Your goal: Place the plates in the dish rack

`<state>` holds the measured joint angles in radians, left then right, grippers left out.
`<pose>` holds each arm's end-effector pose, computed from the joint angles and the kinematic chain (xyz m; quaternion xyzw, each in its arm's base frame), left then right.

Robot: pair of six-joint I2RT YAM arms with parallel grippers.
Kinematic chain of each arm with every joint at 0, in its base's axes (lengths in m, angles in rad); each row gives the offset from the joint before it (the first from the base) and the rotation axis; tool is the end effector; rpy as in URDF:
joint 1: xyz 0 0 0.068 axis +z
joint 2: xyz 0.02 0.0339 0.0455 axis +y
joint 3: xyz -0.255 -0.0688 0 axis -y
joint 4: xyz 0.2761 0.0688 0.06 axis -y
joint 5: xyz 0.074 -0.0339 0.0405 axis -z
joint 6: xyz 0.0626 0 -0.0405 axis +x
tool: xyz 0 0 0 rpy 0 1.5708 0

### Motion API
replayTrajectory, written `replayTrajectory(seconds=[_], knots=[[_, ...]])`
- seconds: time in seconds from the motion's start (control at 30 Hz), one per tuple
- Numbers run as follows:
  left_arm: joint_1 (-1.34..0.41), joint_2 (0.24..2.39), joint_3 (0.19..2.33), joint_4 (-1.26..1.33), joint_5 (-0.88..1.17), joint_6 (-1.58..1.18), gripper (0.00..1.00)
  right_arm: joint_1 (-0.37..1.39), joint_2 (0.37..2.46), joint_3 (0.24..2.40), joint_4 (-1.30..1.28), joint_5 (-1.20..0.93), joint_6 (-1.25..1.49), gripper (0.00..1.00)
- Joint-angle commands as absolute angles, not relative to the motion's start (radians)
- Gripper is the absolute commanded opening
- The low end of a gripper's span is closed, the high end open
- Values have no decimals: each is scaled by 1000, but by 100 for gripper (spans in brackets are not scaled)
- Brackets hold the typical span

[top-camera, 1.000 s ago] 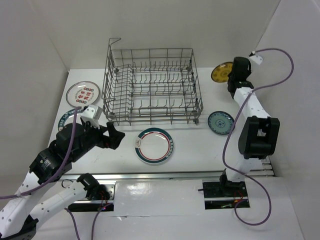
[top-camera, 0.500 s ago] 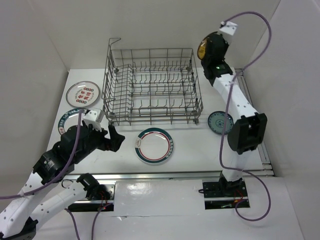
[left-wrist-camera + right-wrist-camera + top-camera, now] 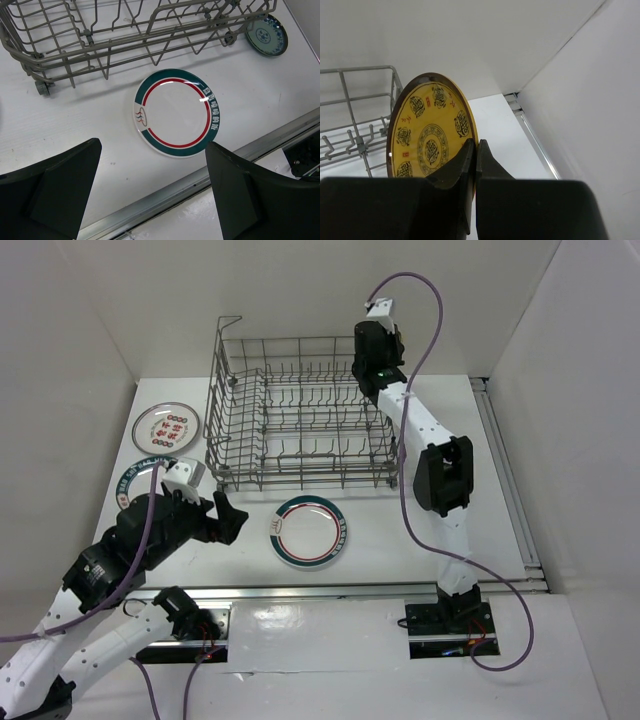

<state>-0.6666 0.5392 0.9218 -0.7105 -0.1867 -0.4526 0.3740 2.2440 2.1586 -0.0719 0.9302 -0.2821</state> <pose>0.1355 -0.0918 0.3595 0.0325 0.8107 -0.2435 0.5315 0.5482 0.1612 0.3316 0.0567 0.7373 -0.3141 0.5954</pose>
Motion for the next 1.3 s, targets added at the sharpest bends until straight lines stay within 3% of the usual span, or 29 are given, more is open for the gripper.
replayTrajectory(seconds=[0.0,1.27], knots=[[-670,538,919,-672,-187,-469,99,373,2238,2212,-38,966,-314,0],[-670,499,910,-663,-169,-469,99,388,2349,2267,103,877,-449,0]])
